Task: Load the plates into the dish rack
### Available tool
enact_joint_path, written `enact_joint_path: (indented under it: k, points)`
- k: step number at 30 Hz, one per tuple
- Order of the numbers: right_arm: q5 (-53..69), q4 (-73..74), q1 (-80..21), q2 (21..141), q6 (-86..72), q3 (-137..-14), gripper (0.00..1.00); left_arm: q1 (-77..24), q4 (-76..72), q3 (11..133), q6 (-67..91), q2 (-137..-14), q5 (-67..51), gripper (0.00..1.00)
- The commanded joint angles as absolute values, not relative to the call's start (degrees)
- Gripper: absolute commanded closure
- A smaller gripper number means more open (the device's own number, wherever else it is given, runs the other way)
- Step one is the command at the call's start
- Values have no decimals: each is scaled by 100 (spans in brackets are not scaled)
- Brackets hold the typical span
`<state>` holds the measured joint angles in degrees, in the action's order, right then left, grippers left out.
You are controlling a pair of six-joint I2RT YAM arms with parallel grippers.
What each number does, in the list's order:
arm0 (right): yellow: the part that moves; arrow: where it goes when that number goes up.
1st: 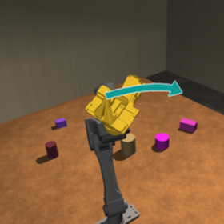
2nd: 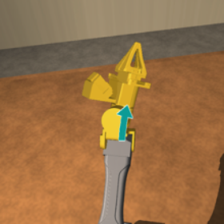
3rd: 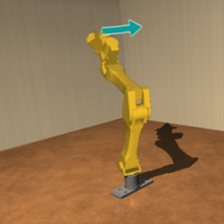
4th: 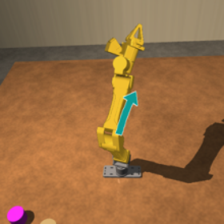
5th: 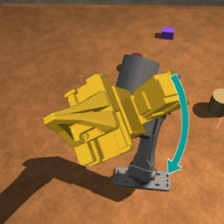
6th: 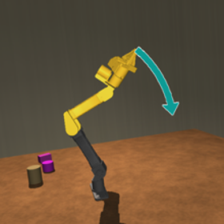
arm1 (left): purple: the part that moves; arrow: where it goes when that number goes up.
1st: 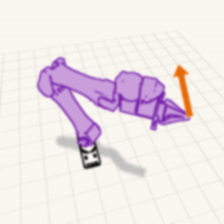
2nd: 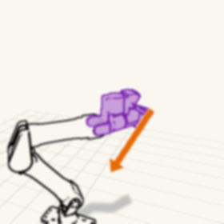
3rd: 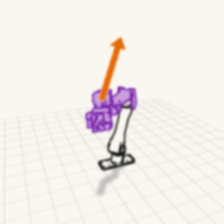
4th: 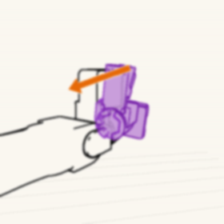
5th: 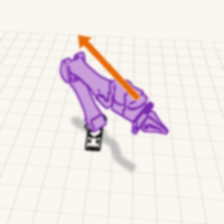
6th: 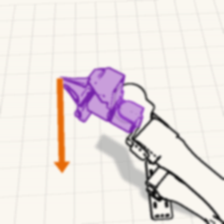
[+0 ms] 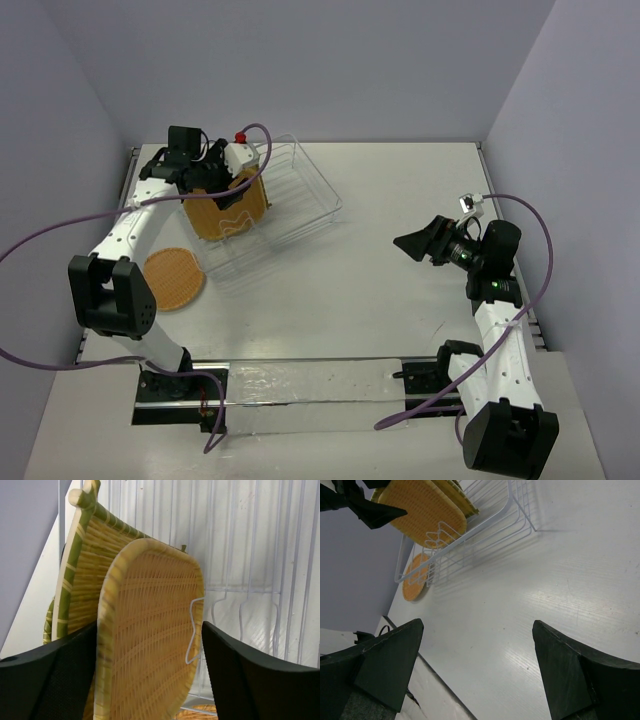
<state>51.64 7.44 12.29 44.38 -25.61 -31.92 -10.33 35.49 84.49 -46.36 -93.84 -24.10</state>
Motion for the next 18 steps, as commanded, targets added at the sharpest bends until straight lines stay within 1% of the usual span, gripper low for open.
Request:
enact_joint_path:
  k: [1, 5, 9, 14, 16, 17, 18]
  points:
    - [5217, 707, 1187, 4331, -2461, -3451, 3, -1020, 3347, 8641, -4602, -9146, -2454, 11]
    - [5264, 711, 1187, 4257, -2470, -3462, 3, -1020, 2923, 8459, -4386, -8649, -2631, 9]
    - [5258, 703, 1178, 4105, -2487, -3436, 3, -1021, 2235, 8139, -3789, -7836, -2982, 1]
    - [5265, 694, 1175, 3924, -2522, -3419, 3, -1028, 1145, 7528, -2744, -6966, -3237, 1]
    - [5247, 694, 1169, 3894, -2566, -3419, 3, -1028, 717, 7253, -2237, -6630, -3069, 1]
    - [5256, 694, 1169, 3885, -2575, -3410, 3, -1028, 573, 7173, -1711, -6514, -2954, 1]
    - [5250, 694, 1163, 3885, -2593, -3410, 2, -1028, 401, 7069, -1506, -6379, -2643, 1]
